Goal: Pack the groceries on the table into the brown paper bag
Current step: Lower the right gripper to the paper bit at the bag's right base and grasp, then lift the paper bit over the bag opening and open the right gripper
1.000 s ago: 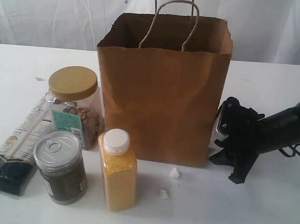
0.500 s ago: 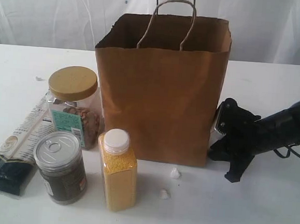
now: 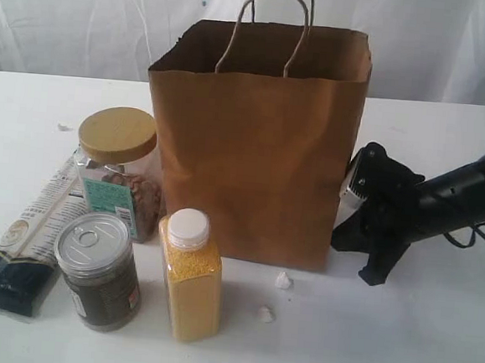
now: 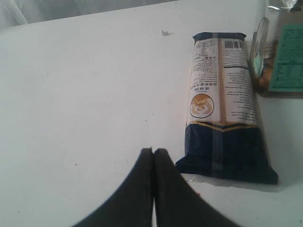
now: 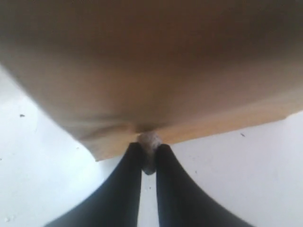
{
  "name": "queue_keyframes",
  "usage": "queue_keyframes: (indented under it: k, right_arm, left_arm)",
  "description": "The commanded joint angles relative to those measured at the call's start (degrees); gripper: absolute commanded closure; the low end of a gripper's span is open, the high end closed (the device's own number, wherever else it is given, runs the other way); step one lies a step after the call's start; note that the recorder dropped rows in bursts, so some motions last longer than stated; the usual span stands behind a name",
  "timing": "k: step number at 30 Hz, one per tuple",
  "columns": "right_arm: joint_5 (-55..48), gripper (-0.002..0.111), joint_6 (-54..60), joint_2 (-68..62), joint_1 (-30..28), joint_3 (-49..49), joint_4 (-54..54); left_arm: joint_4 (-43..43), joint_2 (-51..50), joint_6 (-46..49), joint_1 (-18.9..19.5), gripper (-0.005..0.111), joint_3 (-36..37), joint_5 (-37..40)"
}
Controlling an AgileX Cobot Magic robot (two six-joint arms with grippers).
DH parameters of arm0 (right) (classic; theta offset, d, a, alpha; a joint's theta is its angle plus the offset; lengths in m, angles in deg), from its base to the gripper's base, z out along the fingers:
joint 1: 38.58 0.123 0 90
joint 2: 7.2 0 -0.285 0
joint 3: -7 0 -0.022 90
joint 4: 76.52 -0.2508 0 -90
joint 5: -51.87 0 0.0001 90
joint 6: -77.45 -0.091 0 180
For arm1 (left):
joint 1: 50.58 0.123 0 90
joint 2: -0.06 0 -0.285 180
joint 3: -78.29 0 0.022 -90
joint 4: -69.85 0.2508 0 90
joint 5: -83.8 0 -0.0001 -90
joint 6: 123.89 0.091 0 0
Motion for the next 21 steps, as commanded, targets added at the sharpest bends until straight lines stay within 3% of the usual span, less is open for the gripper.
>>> queue_keyframes:
  k: [1, 10, 17, 21]
  right_arm:
    - [-0.62, 0.108, -9.31, 3.84, -0.12, -0.01, 5.21]
    - [-2.23, 0.108, -38.39, 10.4, -4.65, -0.01, 25.38]
    - [-2.97, 0.108, -61.27, 19.11, -8.49, -0.01, 29.53]
    - [-4.86, 0.108, -67.89, 25.6, -8.62, -0.01, 28.22]
  left_arm:
    - [-0.15, 0.26, -0.2, 0.06, 0.107, 0.16, -0.21]
    - [-0.15, 0.26, -0.2, 0.06, 0.107, 0.16, -0.21]
    - [-0.15, 0.26, -0.1, 0.06, 0.107, 0.16, -0.21]
    - [-0.15, 0.26, -0.1, 0.06, 0.107, 0.16, -0.21]
